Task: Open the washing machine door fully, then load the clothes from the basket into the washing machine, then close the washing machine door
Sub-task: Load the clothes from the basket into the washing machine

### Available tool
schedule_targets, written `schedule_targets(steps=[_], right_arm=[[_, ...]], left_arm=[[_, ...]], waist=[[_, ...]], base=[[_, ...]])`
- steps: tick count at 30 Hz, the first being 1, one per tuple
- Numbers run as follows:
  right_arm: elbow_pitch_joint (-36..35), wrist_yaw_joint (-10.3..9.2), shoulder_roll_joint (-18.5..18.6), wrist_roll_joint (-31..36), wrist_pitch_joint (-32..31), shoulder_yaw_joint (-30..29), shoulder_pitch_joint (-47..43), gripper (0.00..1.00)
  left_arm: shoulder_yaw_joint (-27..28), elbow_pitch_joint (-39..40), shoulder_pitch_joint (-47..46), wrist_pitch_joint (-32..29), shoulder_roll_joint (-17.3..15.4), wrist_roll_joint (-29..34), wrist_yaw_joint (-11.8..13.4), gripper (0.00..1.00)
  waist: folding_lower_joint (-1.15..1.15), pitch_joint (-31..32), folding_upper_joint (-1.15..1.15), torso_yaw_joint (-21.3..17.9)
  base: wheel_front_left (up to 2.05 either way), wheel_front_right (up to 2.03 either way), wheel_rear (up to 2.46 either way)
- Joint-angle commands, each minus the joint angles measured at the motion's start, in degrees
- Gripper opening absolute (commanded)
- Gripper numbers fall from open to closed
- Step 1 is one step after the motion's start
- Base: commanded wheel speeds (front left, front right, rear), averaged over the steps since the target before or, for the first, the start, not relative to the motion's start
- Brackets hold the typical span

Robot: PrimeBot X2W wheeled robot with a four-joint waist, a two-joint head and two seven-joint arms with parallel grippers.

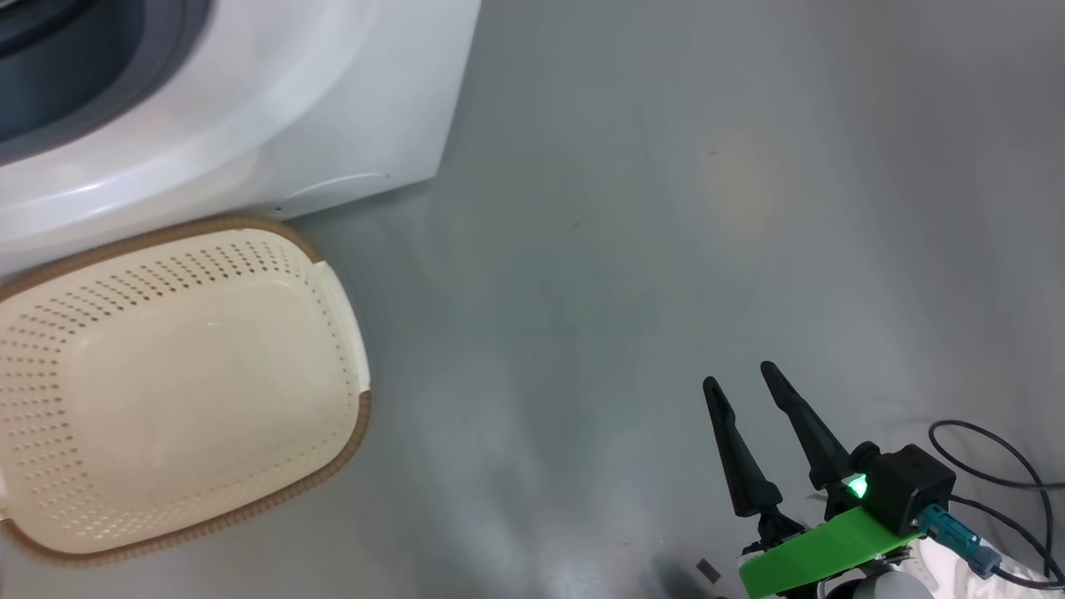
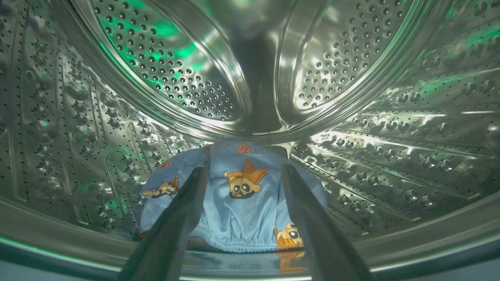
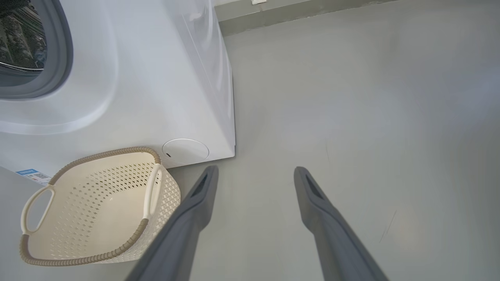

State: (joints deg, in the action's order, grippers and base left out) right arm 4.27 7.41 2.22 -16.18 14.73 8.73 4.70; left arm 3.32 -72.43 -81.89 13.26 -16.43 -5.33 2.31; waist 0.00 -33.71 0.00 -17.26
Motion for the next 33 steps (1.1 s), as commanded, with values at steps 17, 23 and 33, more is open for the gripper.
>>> schedule_targets(steps=[17, 23, 33], right_arm=[[0.46, 0.08, 0.65, 1.28, 0.27, 0.64, 0.37, 1.00], [1.19, 0.08, 0.65, 1.60, 0.27, -0.29, 0.14, 1.00], [2.13, 0.08, 0.65, 2.29, 0.27, -2.02, -1.32, 1.00]], left_arm=[[1.21, 5.52, 8.46, 1.72, 2.22, -3.65, -0.44, 1.00], [1.70, 9.85, 14.71, 1.73, 4.00, -4.49, -1.61, 1.00], [1.85, 15.67, 23.37, 1.74, 6.43, -4.47, -3.32, 1.00]], waist=[[0.00, 6.80, 0.00, 4.13], [0.00, 10.54, 0.00, 6.24], [0.00, 16.41, 0.00, 9.31]], base=[[0.00, 0.00, 0.00], [0.00, 0.00, 0.00], [0.00, 0.00, 0.00]])
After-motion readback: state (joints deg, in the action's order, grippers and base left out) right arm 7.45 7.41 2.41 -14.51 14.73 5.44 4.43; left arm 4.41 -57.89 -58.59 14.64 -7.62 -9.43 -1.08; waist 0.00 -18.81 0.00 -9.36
